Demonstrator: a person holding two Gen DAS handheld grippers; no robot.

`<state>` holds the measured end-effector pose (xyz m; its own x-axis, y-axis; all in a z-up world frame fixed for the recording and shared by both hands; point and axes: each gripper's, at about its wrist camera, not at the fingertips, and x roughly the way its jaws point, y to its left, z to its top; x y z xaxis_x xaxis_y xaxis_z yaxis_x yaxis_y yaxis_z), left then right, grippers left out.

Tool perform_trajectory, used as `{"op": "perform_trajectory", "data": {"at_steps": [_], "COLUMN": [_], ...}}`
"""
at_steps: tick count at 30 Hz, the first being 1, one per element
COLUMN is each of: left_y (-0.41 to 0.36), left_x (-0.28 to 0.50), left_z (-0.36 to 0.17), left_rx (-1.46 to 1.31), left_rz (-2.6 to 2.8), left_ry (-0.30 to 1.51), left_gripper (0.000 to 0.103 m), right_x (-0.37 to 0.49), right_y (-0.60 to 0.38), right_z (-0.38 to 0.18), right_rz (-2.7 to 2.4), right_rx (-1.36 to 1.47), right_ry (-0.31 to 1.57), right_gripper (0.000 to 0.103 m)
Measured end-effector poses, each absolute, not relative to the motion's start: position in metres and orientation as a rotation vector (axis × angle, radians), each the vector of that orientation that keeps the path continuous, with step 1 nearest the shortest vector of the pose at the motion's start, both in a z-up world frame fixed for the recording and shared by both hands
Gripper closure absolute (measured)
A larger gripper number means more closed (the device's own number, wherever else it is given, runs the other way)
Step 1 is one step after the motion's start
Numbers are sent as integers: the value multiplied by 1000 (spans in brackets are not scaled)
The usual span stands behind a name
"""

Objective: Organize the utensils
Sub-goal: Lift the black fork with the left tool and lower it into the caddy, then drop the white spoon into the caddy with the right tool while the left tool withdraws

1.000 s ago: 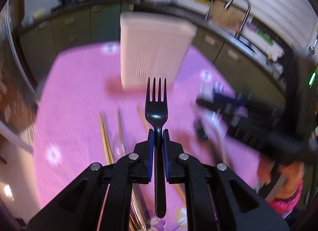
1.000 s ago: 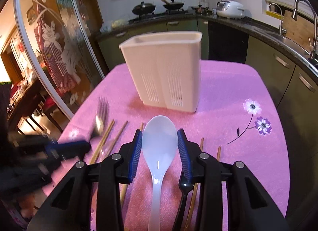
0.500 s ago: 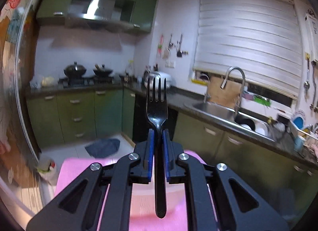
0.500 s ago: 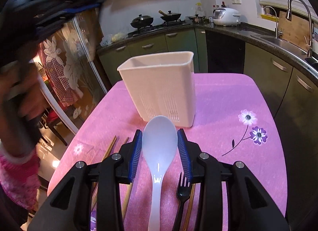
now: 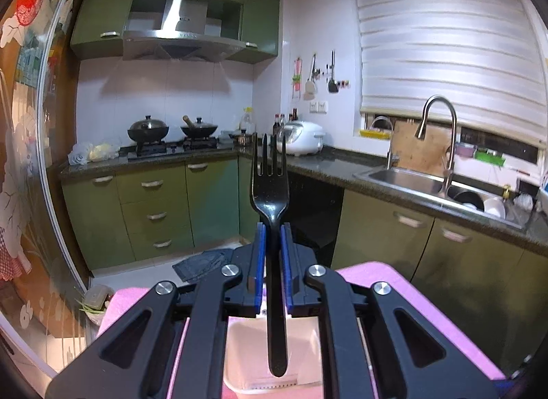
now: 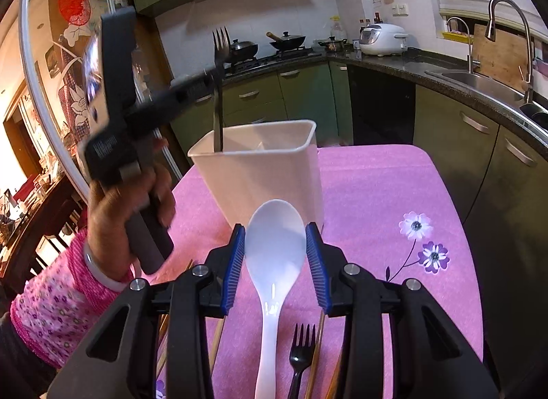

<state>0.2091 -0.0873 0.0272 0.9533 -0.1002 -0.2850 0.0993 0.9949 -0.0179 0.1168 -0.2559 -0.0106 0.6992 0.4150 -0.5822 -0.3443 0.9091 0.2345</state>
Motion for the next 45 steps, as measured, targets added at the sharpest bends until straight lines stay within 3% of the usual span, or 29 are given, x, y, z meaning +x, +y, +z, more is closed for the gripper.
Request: {"op": "perform_trajectory", "data": {"at_steps": [8,12,23,30,40,43,45], "left_y": [-85,-78,-54,-45,-50,-53,-55], "left_x": [219,215,157,131,110,103,100], "left_z": [3,6,24,38,39,36,31], "left_rx": [11,-11,-38,-49,-58,-61,-59], "left_rz": [-107,-116,-146,-165,-192,-197,-195], "left_ry": [361,372,364,350,381,398,420], "left_gripper": [93,83,82,82,81,80,79], "right_x": [130,141,214,250,230,216,206], "right_y": [-252,-247,-220,-208,-210,-211,-212], "right_z": [25,54,110,86,25,14,11], "right_rz": [393,360,241,208,231,239,241], "right_rx": [102,113,133,94,76,50,33], "right_ry": [580,471,127,101,203,236,245], "right_gripper": [66,66,66,66,66,54,54]}}
